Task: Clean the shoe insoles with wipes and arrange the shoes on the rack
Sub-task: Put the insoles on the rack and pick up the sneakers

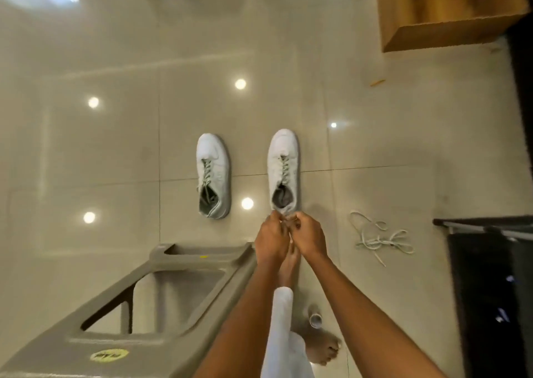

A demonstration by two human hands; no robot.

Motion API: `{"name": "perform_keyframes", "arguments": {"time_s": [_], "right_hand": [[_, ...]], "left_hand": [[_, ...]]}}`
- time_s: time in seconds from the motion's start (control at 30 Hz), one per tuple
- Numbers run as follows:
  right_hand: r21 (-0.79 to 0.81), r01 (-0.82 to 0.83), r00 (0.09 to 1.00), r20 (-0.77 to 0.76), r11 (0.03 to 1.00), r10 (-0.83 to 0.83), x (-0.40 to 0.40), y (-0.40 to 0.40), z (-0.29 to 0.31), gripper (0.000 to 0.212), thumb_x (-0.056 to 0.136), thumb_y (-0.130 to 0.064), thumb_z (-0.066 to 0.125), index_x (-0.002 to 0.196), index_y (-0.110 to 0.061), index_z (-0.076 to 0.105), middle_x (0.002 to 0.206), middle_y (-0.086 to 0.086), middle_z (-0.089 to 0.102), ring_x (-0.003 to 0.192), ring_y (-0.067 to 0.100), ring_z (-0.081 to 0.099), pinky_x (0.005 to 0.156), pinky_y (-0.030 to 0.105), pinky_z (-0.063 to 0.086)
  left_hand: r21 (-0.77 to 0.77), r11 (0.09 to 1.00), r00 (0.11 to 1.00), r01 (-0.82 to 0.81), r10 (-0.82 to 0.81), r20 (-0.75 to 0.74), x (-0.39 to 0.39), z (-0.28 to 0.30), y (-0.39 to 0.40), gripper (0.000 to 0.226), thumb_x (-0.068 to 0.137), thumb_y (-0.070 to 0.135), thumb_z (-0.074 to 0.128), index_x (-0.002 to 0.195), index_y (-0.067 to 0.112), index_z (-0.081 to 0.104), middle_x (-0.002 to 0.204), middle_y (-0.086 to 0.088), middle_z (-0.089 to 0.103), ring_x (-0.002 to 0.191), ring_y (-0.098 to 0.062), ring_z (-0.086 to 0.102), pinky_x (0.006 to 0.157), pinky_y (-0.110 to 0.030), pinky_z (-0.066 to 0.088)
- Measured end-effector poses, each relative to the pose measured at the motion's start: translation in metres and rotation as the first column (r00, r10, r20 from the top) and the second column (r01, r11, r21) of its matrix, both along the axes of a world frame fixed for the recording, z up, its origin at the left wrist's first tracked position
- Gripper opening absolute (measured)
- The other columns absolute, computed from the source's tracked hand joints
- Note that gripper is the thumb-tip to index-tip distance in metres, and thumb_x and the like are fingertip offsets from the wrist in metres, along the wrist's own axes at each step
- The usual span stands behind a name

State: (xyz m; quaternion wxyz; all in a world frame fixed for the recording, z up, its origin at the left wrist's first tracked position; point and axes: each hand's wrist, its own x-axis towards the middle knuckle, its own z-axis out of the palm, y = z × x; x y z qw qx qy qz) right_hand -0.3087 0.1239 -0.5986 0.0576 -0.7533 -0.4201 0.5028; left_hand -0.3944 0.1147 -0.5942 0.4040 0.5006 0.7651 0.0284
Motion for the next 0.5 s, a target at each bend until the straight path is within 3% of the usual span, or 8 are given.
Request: {"name": "perform_keyframes", "arguments": {"time_s": [0.1, 0.17, 0.3, 0.4, 0.5], "right_hand": [[0.044, -0.138, 0.989, -0.049, 0.989, 0.140, -0.049, 0.010, -0.035, 0.012, 0.090, -0.016, 0.056, 0.099, -0.019, 0.064, 0.106, 0.000, 0.067, 0.096, 0.020, 0.062, 0.076, 0.027, 0.046], [0.100, -0.228, 0.969, -0.072, 0.969, 0.235, -0.076, 0.017, -0.049, 0.018, 0.088, -0.011, 0.057, 0.104, -0.016, 0.063, 0.115, 0.002, 0.063, 0.098, 0.019, 0.062, 0.081, 0.028, 0.047], [0.190, -0.442, 0.886, -0.057, 0.877, 0.459, -0.145, 0.035, -0.090, 0.031, 0.088, -0.010, 0.056, 0.118, -0.015, 0.055, 0.123, 0.003, 0.052, 0.107, 0.020, 0.056, 0.085, 0.030, 0.047], [0.238, -0.581, 0.804, 0.020, 0.778, 0.595, -0.183, 0.044, -0.120, 0.043, 0.088, -0.012, 0.059, 0.128, -0.018, 0.047, 0.135, 0.006, 0.039, 0.116, 0.024, 0.049, 0.087, 0.035, 0.049], [0.163, -0.643, 0.765, 0.090, 0.748, 0.638, -0.203, 0.046, -0.146, 0.050, 0.087, -0.013, 0.060, 0.133, -0.020, 0.043, 0.149, 0.011, 0.018, 0.125, 0.030, 0.040, 0.091, 0.040, 0.049]], "left_hand": [[0.032, 0.988, 0.987, -0.149, 0.150, -0.051, -0.048, -0.032, 0.002, 0.020, 0.093, 0.013, 0.044, 0.111, 0.009, 0.051, 0.109, -0.011, 0.058, 0.102, -0.028, 0.054, 0.079, -0.036, 0.040], [0.084, 0.983, 0.978, -0.164, 0.173, -0.116, -0.077, -0.048, 0.005, 0.027, 0.089, 0.005, 0.048, 0.116, 0.005, 0.050, 0.116, -0.014, 0.052, 0.108, -0.029, 0.050, 0.083, -0.037, 0.040], [0.064, 0.972, 0.927, -0.225, 0.234, -0.294, -0.151, -0.093, 0.017, 0.041, 0.084, -0.003, 0.052, 0.122, 0.008, 0.045, 0.124, -0.015, 0.042, 0.106, -0.031, 0.049, 0.080, -0.039, 0.046], [-0.015, 0.974, 0.926, -0.227, 0.211, -0.311, -0.192, -0.121, 0.025, 0.046, 0.084, -0.005, 0.052, 0.124, 0.015, 0.047, 0.134, -0.015, 0.037, 0.115, -0.031, 0.046, 0.083, -0.041, 0.049], [-0.136, 0.985, 0.957, -0.108, 0.066, -0.283, -0.216, -0.146, 0.032, 0.035, 0.088, 0.011, 0.056, 0.123, 0.017, 0.054, 0.123, -0.016, 0.046, 0.110, -0.033, 0.051, 0.085, -0.041, 0.046]]}}
